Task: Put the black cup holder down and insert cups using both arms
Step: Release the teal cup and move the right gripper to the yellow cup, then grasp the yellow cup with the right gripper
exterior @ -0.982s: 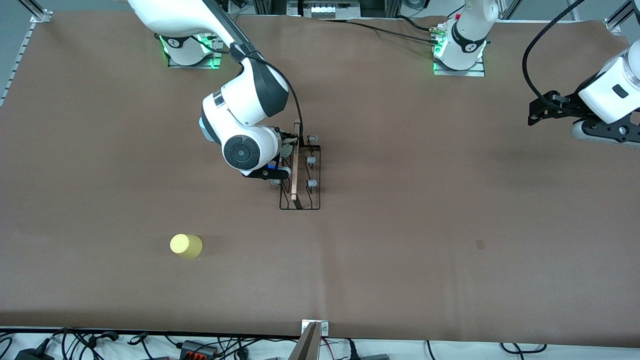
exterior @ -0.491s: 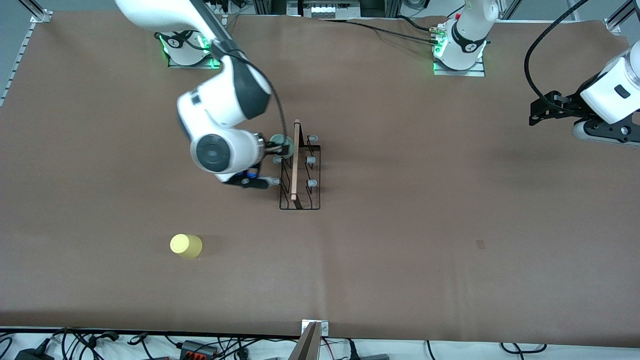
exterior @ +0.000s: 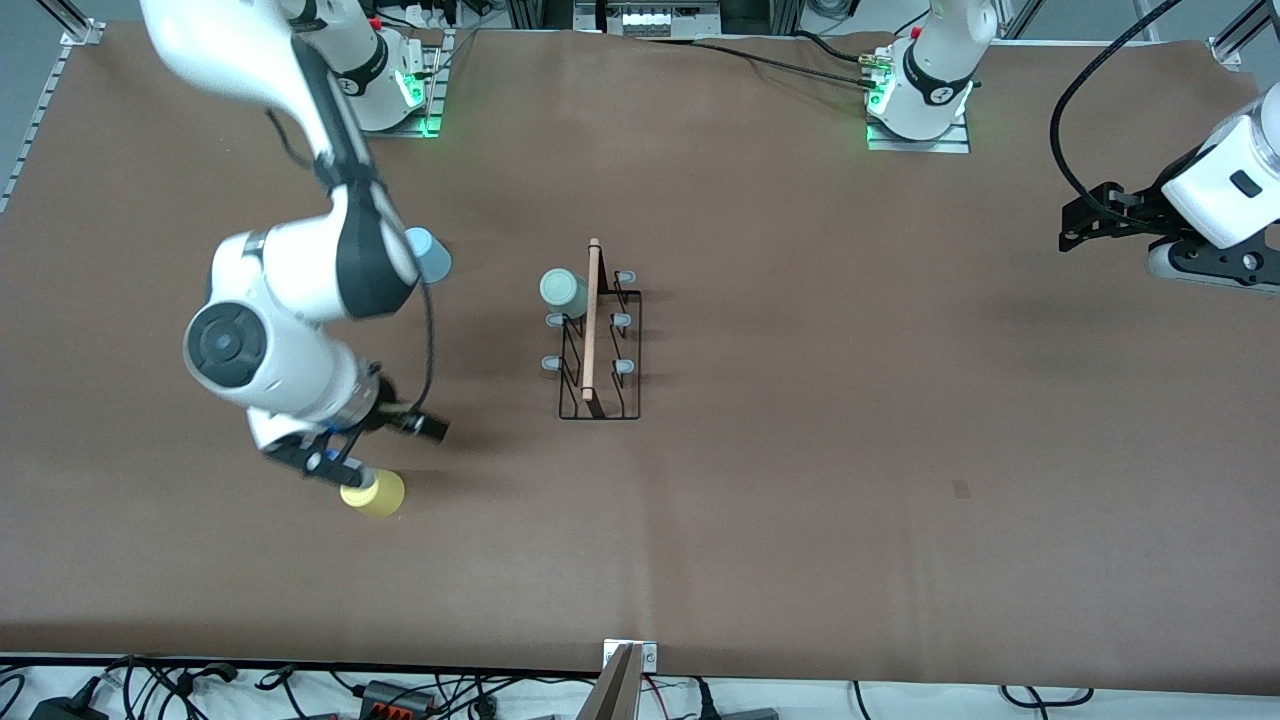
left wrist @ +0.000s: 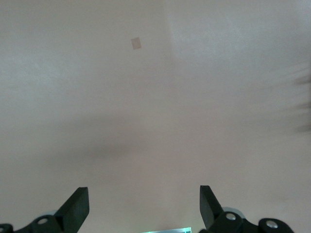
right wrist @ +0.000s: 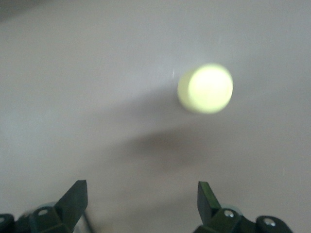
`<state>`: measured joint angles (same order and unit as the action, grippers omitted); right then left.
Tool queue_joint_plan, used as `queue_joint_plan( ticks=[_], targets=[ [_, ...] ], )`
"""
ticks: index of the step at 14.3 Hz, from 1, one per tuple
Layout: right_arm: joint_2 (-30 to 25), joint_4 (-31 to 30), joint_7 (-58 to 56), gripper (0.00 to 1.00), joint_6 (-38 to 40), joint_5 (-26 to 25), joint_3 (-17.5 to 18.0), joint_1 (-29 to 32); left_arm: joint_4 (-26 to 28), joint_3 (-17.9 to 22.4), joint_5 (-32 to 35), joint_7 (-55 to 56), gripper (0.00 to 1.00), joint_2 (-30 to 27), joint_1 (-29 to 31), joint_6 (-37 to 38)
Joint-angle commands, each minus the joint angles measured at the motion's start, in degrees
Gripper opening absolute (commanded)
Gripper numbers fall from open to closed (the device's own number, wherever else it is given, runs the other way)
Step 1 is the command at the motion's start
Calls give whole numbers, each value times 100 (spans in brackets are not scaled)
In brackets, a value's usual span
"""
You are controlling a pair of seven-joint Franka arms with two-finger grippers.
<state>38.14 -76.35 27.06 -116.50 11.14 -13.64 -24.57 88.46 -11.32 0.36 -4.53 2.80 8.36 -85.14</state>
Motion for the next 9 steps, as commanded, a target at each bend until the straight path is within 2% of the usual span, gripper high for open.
queue_joint_plan(
  ticks=[1, 3, 9],
  targets=[
    [404, 252, -830, 100, -547, -356, 2, 311, 5, -2, -106, 40, 100, -34, 34, 58],
    [598, 226, -1368, 100, -566, -332, 11, 479, 5, -2, -115, 31, 100, -34, 34, 58],
    [897, 235, -1713, 100, -645, -402, 11, 515, 5, -2, -115, 40, 100, -34, 34, 58]
  ],
)
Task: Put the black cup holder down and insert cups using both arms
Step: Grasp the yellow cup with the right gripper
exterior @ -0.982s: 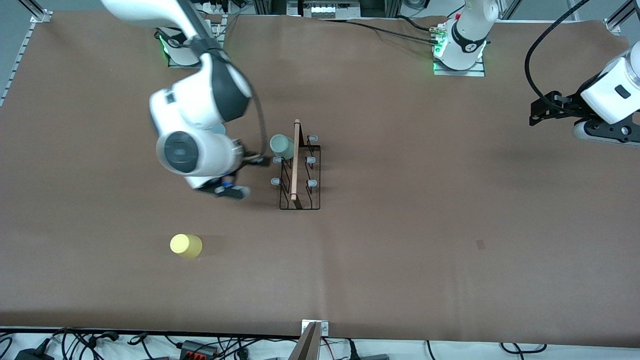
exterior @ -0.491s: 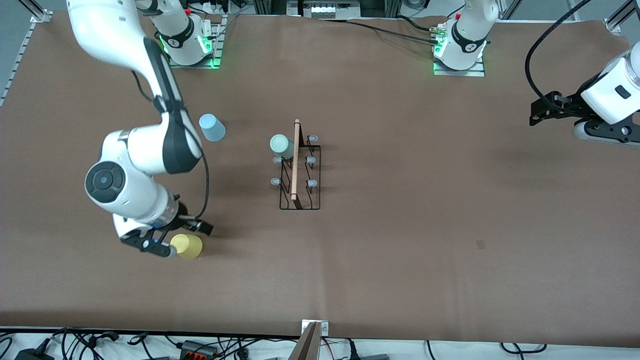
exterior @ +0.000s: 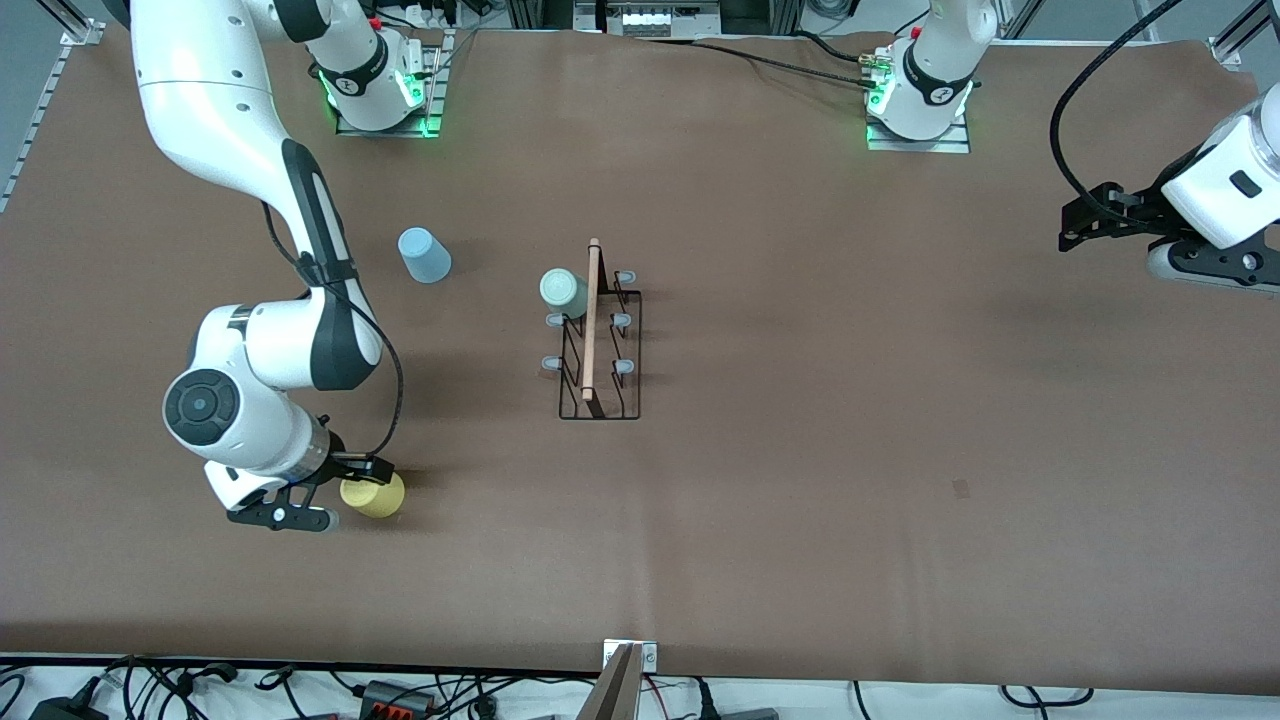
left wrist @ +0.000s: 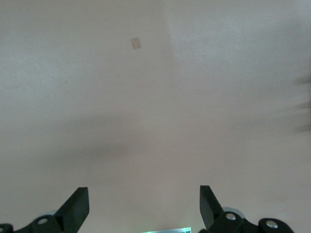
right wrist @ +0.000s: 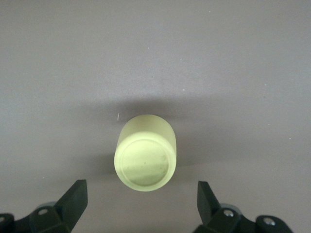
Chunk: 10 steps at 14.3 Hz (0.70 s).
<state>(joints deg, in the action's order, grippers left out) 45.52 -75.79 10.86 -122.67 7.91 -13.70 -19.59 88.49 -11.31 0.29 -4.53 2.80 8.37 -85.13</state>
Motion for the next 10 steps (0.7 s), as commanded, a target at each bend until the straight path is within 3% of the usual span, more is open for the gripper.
queue_joint_plan(
  ticks=[1, 4, 10],
  targets=[
    [176, 178, -102, 100, -168, -88, 8, 17, 2, -3, -109, 40, 100, -34, 33, 58],
    [325, 178, -251, 100, -573, -79, 16, 69, 2, -3, -109, 40, 100, -34, 33, 58],
    [493, 178, -269, 100, -618, -61, 16, 87, 2, -3, -109, 40, 100, -25, 33, 58]
  ],
)
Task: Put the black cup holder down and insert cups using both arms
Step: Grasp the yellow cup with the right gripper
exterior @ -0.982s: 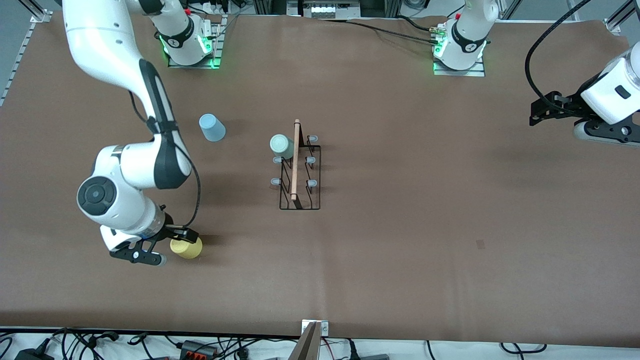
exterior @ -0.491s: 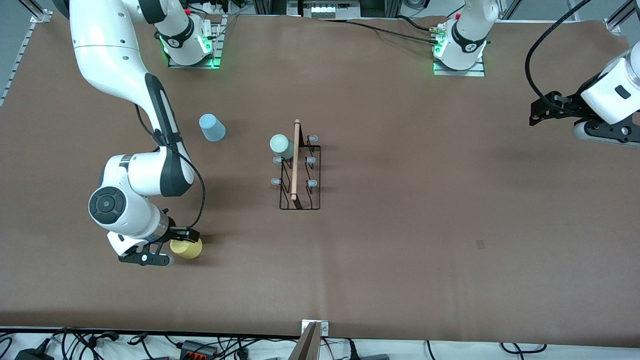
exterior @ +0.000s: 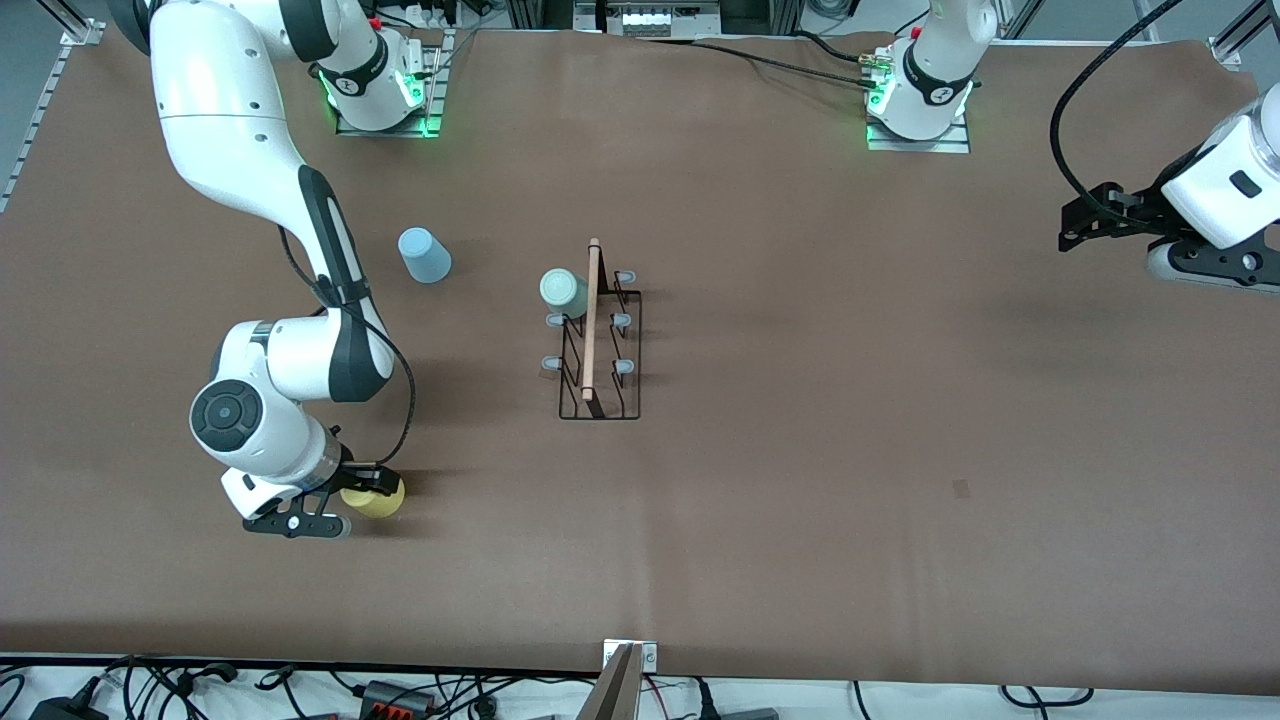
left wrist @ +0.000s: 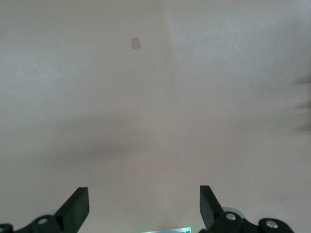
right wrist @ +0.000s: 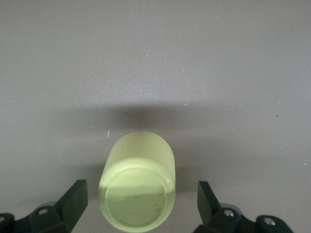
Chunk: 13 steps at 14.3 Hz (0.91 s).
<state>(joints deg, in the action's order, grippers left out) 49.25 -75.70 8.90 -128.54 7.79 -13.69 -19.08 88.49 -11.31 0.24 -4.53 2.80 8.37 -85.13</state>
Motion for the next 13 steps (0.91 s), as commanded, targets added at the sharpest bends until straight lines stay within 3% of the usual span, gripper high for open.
queue_joint_plan(
  ticks=[1, 3, 6, 8, 10, 11, 13],
  targets=[
    [129, 170, -72, 100, -48, -49, 16, 36, 2, -3, -103, 40, 100, -34, 33, 58],
    [146, 179, -64, 100, -127, -32, 16, 45, 2, -3, -112, 40, 100, -25, 33, 58],
    [181, 179, -64, 83, -215, -40, 16, 36, 2, -3, -103, 40, 100, -34, 33, 58],
    [181, 179, -72, 71, -215, -40, 16, 36, 2, -3, -103, 40, 100, -25, 33, 58],
    [181, 179, -72, 43, -198, -40, 16, 27, 2, -3, -103, 40, 100, -25, 33, 58],
    [147, 179, -81, 34, -154, -40, 24, 18, 2, -3, -103, 40, 100, -25, 33, 58],
    [-20, 188, -81, 27, 47, -49, 33, -17, 2, -3, -103, 40, 100, -25, 33, 58]
  ],
)
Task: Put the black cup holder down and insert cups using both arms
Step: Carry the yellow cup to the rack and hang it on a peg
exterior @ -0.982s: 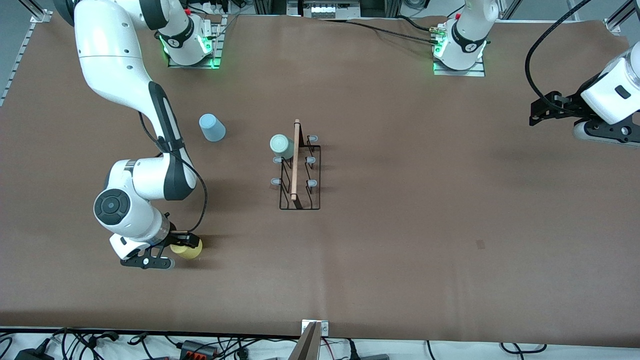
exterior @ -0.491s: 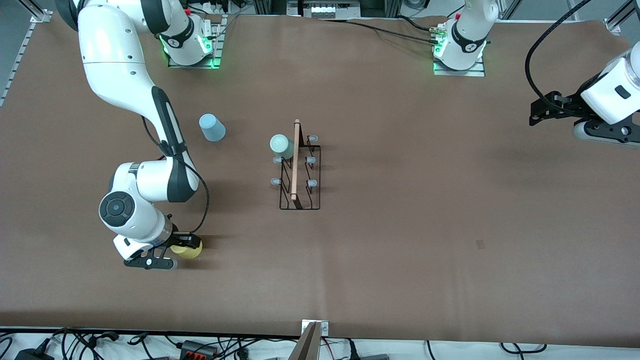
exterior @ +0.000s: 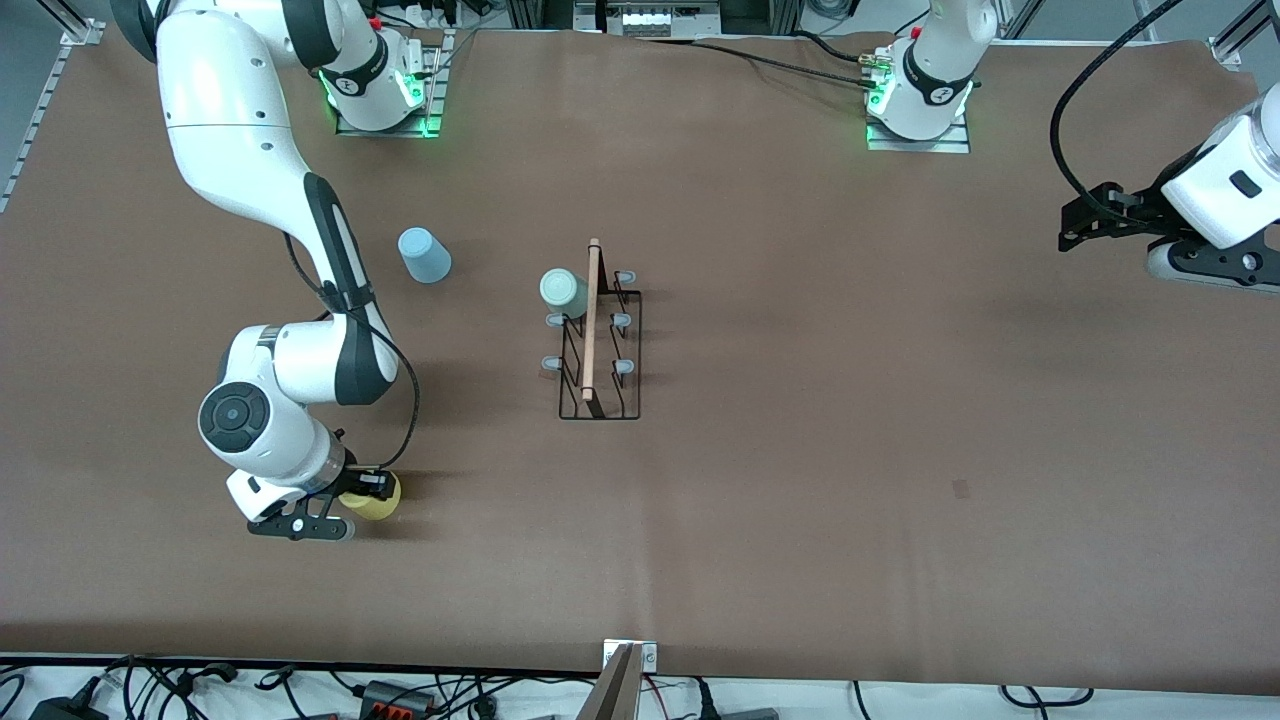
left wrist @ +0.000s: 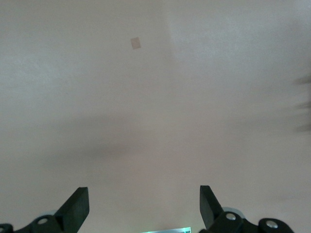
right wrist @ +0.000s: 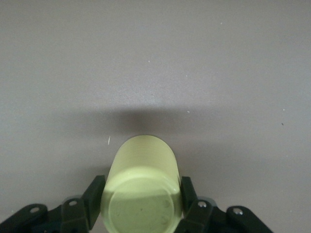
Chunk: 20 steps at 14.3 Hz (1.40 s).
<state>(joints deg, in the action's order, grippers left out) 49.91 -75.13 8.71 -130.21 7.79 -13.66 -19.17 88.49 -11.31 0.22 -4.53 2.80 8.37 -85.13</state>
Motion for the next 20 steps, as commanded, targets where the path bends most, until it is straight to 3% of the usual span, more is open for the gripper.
queue_joint_plan(
  ticks=[1, 6, 10, 14, 18, 20],
  targets=[
    [-200, 165, -62, 26, 503, -49, 56, -16, 1, -3, -110, 40, 100, -25, 33, 58],
    [-473, 1395, 296, 26, 2876, 3, 56, -472, 1, -3, -110, 40, 100, -25, 33, 58],
    [-798, 1405, 1202, 26, 3098, 12, 65, -1183, 1, -3, -110, 40, 100, -25, 33, 58],
    [-965, 1396, 2037, 26, 3274, 39, 197, -1466, 1, -3, -110, 40, 100, -25, 33, 58],
    [-966, 1396, 2530, 26, 3274, 643, 215, -1633, 1, -3, -110, 40, 100, -25, 33, 58],
    [-913, 1387, 2697, 26, 3196, 672, 223, -1651, 1, -3, -110, 40, 100, -25, 42, 58]
  ],
)
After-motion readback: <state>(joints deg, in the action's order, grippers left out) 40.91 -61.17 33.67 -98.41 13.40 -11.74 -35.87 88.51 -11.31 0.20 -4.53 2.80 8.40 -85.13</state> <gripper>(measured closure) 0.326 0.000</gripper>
